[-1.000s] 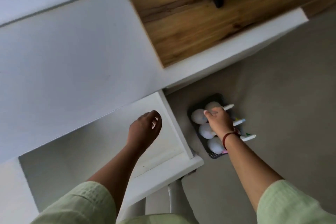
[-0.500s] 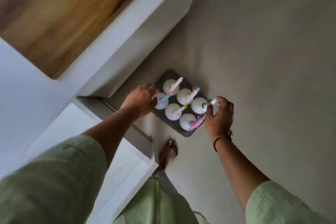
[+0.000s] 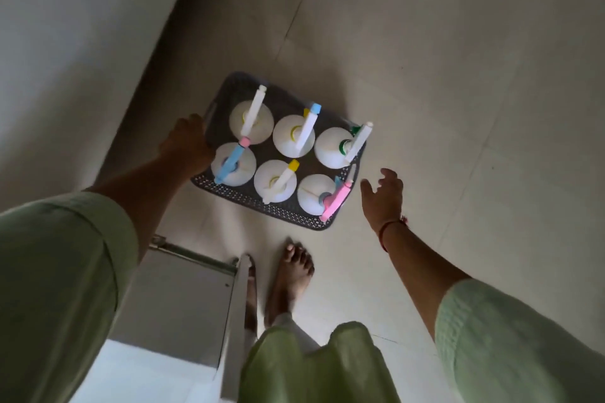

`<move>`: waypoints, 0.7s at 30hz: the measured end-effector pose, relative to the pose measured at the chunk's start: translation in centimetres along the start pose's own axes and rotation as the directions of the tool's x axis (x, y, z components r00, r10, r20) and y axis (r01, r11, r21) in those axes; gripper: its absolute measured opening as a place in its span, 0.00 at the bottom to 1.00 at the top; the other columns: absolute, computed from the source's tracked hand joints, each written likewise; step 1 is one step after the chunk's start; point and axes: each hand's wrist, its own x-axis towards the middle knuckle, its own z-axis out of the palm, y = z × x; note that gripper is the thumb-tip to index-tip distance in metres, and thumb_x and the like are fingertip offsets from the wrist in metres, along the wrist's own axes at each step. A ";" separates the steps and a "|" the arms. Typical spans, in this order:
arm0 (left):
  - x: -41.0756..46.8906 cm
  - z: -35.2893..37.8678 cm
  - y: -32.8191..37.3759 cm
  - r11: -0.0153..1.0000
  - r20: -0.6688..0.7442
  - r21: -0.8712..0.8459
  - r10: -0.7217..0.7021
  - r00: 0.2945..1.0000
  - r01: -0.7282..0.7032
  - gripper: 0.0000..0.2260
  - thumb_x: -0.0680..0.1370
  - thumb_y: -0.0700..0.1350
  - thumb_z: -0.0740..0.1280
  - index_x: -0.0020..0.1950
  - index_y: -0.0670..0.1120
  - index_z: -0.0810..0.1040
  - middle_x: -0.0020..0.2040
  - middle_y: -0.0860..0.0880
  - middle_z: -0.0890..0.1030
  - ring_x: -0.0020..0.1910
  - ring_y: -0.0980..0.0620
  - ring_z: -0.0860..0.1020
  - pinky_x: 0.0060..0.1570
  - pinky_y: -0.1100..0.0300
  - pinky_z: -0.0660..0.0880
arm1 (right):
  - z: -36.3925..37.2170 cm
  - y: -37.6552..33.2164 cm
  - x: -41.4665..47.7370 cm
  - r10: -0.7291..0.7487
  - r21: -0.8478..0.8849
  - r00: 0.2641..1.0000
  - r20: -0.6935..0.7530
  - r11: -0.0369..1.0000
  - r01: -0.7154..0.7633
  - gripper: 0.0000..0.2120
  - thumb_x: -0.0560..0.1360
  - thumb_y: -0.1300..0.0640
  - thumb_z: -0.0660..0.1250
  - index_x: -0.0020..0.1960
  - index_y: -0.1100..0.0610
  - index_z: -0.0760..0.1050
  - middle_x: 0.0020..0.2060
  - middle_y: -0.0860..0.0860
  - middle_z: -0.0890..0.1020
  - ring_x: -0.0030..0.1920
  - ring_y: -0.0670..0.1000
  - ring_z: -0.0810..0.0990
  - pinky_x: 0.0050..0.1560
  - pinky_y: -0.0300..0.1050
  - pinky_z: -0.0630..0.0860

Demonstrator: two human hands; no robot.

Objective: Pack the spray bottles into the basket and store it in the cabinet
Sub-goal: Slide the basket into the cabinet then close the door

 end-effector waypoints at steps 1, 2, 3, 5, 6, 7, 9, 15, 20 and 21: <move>0.8 0.6 -0.1 1.000 -0.015 0.000 0.000 1.000 0.000 0.22 0.73 0.42 0.68 0.64 0.37 0.68 0.62 0.33 0.72 0.61 0.32 0.72 0.60 0.41 0.71 | 0.9 0.3 0.6 0.042 0.016 0.998 0.046 0.999 -0.043 0.24 0.75 0.59 0.67 0.68 0.64 0.65 0.63 0.63 0.71 0.61 0.61 0.75 0.63 0.56 0.72; 1.7 1.1 -0.3 1.000 -0.040 -0.004 -0.005 0.999 0.004 0.23 0.73 0.43 0.69 0.65 0.38 0.68 0.63 0.34 0.72 0.62 0.33 0.72 0.60 0.42 0.71 | 2.0 0.6 1.2 0.081 0.034 0.993 0.083 0.996 -0.085 0.25 0.75 0.58 0.67 0.69 0.64 0.64 0.64 0.64 0.71 0.62 0.61 0.74 0.65 0.55 0.71; 2.8 1.4 -0.5 1.000 -0.070 -0.013 -0.014 0.997 0.013 0.23 0.73 0.43 0.69 0.65 0.38 0.68 0.63 0.34 0.72 0.62 0.33 0.72 0.61 0.42 0.71 | 3.0 0.9 1.9 0.121 0.049 0.986 0.111 0.991 -0.127 0.26 0.75 0.58 0.66 0.69 0.64 0.63 0.64 0.64 0.71 0.63 0.61 0.73 0.65 0.53 0.70; 4.7 2.1 -0.9 0.998 -0.089 -0.037 -0.050 0.995 0.047 0.23 0.73 0.42 0.68 0.66 0.38 0.67 0.65 0.34 0.71 0.64 0.34 0.71 0.62 0.43 0.69 | 4.6 1.4 2.9 0.174 0.055 0.972 0.159 0.981 -0.185 0.23 0.75 0.61 0.66 0.67 0.66 0.65 0.62 0.65 0.74 0.63 0.62 0.74 0.63 0.50 0.69; 5.4 2.3 -1.2 0.998 -0.075 -0.029 -0.063 0.995 0.061 0.23 0.74 0.42 0.67 0.67 0.38 0.66 0.65 0.34 0.71 0.64 0.33 0.71 0.63 0.43 0.69 | 5.2 1.6 3.1 0.179 0.061 0.968 0.177 0.980 -0.192 0.20 0.75 0.63 0.65 0.65 0.67 0.67 0.60 0.66 0.76 0.62 0.63 0.75 0.62 0.50 0.69; 6.0 2.5 -1.3 0.998 -0.056 -0.009 -0.062 0.997 0.061 0.21 0.75 0.42 0.66 0.66 0.36 0.67 0.64 0.33 0.72 0.64 0.33 0.71 0.62 0.43 0.69 | 5.8 1.8 3.3 0.181 0.079 0.967 0.178 0.977 -0.197 0.17 0.75 0.65 0.63 0.63 0.68 0.69 0.59 0.66 0.77 0.60 0.64 0.75 0.62 0.51 0.70; 6.7 2.9 -1.3 1.000 -0.044 0.017 -0.018 0.999 0.019 0.16 0.77 0.42 0.63 0.62 0.35 0.71 0.61 0.32 0.75 0.60 0.32 0.74 0.59 0.44 0.71 | 6.4 2.1 3.6 0.205 0.152 0.968 0.148 0.962 -0.227 0.12 0.75 0.68 0.61 0.58 0.70 0.72 0.56 0.67 0.78 0.58 0.66 0.76 0.63 0.55 0.72; 5.8 3.0 -0.7 1.000 -0.074 0.011 -0.003 0.997 0.004 0.12 0.78 0.42 0.63 0.57 0.35 0.75 0.57 0.33 0.79 0.57 0.33 0.77 0.56 0.45 0.73 | 5.6 2.1 3.8 0.147 0.091 0.979 0.142 0.983 -0.161 0.09 0.74 0.68 0.62 0.54 0.69 0.73 0.54 0.67 0.79 0.57 0.67 0.77 0.61 0.62 0.72; 3.4 0.9 -0.8 1.000 -0.083 -0.016 0.025 0.996 -0.026 0.13 0.77 0.41 0.64 0.57 0.34 0.75 0.57 0.33 0.78 0.58 0.33 0.76 0.58 0.45 0.72 | 2.8 0.5 3.1 0.110 0.029 0.981 0.159 0.993 -0.116 0.12 0.76 0.68 0.60 0.58 0.68 0.72 0.57 0.68 0.77 0.59 0.67 0.75 0.63 0.61 0.71; 2.8 0.1 -0.6 0.999 -0.090 -0.022 0.035 0.995 -0.037 0.13 0.77 0.41 0.64 0.56 0.33 0.75 0.57 0.32 0.78 0.58 0.32 0.76 0.58 0.44 0.72 | 2.0 -0.2 2.8 0.089 0.026 0.987 0.135 0.995 -0.094 0.11 0.76 0.68 0.61 0.57 0.70 0.73 0.56 0.68 0.78 0.59 0.67 0.76 0.63 0.60 0.72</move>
